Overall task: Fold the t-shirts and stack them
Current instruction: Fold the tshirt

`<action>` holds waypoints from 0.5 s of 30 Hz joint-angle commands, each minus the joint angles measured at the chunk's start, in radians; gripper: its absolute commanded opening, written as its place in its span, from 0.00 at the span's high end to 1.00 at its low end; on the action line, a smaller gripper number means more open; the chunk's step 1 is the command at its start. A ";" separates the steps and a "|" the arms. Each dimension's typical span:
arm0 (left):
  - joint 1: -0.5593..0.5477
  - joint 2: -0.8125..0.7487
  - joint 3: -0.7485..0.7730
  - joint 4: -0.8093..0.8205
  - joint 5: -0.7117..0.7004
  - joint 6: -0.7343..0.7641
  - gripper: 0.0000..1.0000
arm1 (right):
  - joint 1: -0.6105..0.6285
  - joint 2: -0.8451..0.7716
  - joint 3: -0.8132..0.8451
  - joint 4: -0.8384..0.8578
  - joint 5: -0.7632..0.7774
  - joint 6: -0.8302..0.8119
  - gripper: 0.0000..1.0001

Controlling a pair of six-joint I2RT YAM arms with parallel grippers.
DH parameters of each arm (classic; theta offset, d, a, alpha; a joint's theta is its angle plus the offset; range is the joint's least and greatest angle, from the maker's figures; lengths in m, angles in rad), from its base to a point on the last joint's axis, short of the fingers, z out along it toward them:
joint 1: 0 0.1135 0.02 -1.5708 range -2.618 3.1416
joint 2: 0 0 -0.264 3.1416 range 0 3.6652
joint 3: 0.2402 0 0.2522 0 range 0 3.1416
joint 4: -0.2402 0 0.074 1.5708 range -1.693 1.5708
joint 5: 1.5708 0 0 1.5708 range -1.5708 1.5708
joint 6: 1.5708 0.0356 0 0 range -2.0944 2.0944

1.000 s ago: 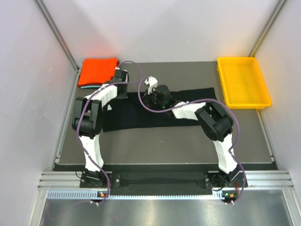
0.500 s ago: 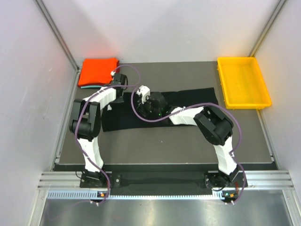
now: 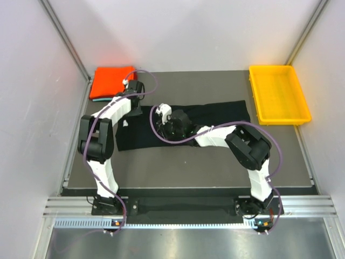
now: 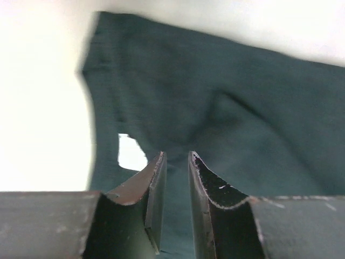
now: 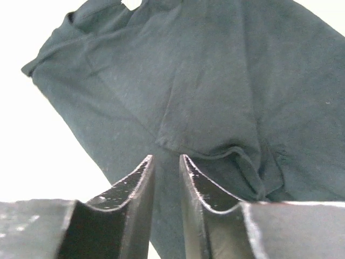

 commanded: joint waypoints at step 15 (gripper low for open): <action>0.049 0.100 0.060 0.006 0.222 -0.139 0.73 | -0.053 0.099 0.131 -0.024 0.147 0.274 0.81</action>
